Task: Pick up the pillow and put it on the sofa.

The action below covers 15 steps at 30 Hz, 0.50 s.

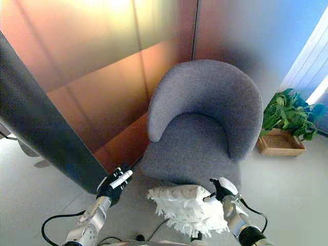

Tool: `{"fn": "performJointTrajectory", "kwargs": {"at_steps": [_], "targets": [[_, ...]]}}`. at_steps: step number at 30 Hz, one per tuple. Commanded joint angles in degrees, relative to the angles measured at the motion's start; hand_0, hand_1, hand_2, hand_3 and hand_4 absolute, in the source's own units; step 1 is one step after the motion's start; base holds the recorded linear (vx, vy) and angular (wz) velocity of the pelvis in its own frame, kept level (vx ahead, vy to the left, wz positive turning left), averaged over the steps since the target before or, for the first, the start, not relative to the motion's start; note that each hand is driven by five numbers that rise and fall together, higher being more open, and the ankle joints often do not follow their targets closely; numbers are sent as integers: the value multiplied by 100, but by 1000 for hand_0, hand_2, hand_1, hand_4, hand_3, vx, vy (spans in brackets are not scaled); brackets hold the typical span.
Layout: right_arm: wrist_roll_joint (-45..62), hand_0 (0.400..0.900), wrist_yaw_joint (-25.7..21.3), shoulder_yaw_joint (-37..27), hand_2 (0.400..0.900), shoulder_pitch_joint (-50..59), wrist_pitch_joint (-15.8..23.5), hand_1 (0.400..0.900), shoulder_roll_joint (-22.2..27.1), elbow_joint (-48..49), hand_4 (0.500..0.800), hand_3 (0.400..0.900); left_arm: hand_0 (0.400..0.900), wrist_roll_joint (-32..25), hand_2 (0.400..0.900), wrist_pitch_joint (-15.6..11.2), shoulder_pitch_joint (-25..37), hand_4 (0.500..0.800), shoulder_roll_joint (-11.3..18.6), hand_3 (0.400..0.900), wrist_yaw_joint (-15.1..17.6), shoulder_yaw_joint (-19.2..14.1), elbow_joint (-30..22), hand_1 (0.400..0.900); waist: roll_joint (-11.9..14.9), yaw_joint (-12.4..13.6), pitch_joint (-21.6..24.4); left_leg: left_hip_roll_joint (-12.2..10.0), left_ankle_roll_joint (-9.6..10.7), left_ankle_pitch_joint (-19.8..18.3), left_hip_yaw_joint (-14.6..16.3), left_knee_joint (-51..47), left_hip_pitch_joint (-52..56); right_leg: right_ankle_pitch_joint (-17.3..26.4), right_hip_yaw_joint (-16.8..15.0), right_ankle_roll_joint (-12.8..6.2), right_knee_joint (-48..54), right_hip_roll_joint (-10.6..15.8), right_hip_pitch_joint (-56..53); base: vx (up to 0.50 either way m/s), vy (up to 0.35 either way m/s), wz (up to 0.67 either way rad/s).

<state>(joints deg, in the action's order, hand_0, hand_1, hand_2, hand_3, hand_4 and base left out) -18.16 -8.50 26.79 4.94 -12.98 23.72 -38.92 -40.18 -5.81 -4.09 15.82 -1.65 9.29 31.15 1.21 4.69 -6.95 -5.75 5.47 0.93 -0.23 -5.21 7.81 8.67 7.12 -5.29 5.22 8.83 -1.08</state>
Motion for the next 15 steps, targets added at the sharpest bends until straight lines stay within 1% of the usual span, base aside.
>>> {"fn": "performJointTrajectory", "kwargs": {"at_steps": [1, 5, 8, 15], "targets": [[-152, 900, -431, 54, 900, 520, 282, 900, 180, 27, 800, 900, 900, 131, 900, -642, 473, 800, 60, 900, -10, 36, -405, 900, -5, -38, -141, 40, -5, -65, -22, 185, -92, -293, 68, -630, -130, 453, -433, 0, 0, 0], [-170, 900, -426, 59, 900, 528, 314, 900, 168, -37, 800, 900, 900, -9, 900, -742, 469, 800, 43, 900, -128, 27, -376, 900, -11, -41, -135, 39, 0, -72, -18, 195, -90, -293, 76, -636, -141, 456, -431, 2, 1, -1], [-187, 900, -414, 87, 900, 552, 320, 900, 158, -61, 800, 900, 900, 19, 900, -761, 496, 800, 30, 900, -50, 69, -366, 900, -9, -47, -124, 39, -2, -74, -20, 208, -107, -302, 61, -634, -143, 451, -420, 6, 0, -2], [-97, 900, -519, 107, 900, 583, 377, 900, 175, -229, 800, 900, 900, -41, 900, -818, 474, 800, 66, 900, -125, 106, -392, 900, -32, -24, -199, 46, -5, -79, -39, 276, -184, -301, 52, -633, -183, 463, -352, -5, 2, 0]]}}
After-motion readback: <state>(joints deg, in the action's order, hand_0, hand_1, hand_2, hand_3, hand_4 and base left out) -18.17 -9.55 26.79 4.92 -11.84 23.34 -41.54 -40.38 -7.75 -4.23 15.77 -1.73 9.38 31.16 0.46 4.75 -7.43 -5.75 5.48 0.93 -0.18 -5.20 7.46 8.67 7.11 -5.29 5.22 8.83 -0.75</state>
